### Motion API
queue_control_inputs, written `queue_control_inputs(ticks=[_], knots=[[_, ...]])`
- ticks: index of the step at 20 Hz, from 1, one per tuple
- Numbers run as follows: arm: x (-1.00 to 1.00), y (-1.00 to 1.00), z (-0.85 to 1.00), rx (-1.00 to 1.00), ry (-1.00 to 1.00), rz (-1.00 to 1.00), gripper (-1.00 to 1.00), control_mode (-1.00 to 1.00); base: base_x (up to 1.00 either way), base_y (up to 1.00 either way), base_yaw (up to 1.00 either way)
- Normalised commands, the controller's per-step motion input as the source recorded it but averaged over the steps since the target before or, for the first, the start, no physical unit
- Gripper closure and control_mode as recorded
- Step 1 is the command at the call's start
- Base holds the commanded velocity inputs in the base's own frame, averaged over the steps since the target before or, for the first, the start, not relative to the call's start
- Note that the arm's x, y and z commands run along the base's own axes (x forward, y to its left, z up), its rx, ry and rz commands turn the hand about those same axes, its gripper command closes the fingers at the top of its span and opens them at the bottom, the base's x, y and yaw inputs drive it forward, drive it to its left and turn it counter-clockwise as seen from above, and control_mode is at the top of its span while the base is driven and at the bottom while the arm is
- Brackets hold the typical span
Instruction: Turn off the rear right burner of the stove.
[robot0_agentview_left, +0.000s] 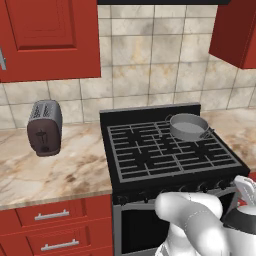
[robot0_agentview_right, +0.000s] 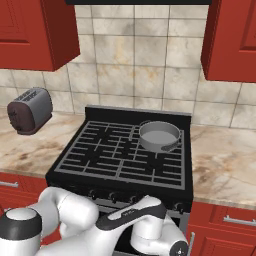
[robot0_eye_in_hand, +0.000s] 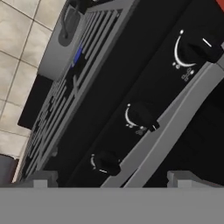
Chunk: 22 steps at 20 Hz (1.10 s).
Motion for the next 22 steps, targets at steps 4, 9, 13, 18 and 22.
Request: queue_control_inputs(ticks=[4, 9, 13, 18, 22], knots=[[0.33, 0.03, -0.16, 0.00, 0.00, -0.07, -1.00, -1.00, 0.00, 0.00, 0.00], [0.40, 0.00, -0.11, 0.00, 0.00, -0.02, -1.00, -1.00, 0.00, 0.00, 0.00], [0.14, -0.13, -0.11, 0.00, 0.00, 0.00, -1.00, -1.00, 0.00, 0.00, 0.00], [0.12, -0.02, -0.20, 0.00, 0.00, 0.00, -1.00, -1.00, 0.00, 0.00, 0.00], [0.14, 0.00, -0.11, 0.00, 0.00, 0.00, -1.00, -1.00, 0.00, 0.00, 0.00]])
